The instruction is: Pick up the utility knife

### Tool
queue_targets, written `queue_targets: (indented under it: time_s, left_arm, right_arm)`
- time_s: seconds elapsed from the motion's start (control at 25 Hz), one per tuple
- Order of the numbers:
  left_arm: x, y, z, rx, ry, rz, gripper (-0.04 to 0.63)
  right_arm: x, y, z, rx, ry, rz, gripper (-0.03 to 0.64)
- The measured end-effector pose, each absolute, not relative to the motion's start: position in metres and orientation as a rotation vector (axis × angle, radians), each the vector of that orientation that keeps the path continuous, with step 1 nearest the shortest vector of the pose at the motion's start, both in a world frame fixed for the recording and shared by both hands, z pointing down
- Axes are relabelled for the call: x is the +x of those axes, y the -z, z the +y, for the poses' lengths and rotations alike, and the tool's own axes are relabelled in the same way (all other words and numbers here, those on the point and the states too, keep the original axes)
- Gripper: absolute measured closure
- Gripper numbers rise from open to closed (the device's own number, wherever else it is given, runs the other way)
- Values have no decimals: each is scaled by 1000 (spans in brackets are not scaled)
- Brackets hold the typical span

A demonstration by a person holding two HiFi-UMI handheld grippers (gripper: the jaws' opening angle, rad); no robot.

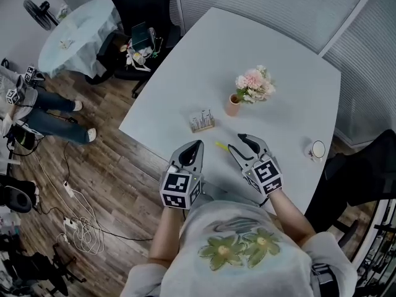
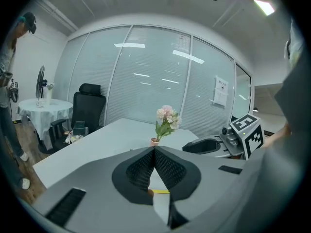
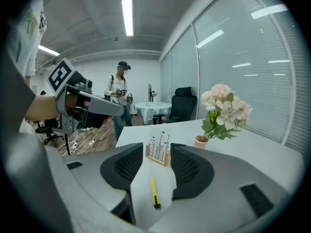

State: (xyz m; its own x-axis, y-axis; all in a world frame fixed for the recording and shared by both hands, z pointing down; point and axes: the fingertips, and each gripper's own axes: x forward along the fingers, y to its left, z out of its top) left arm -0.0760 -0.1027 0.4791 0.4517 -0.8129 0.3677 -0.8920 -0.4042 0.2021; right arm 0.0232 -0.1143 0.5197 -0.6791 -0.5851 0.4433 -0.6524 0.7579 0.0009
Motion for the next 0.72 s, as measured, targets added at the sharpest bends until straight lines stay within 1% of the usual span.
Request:
queue_targets:
  time_s: [0.72]
  left_arm:
    - [-80, -500, -117, 2303, -329, -1406, 592]
  right_arm:
    - [25, -580, -117, 864, -332, -2418, 437]
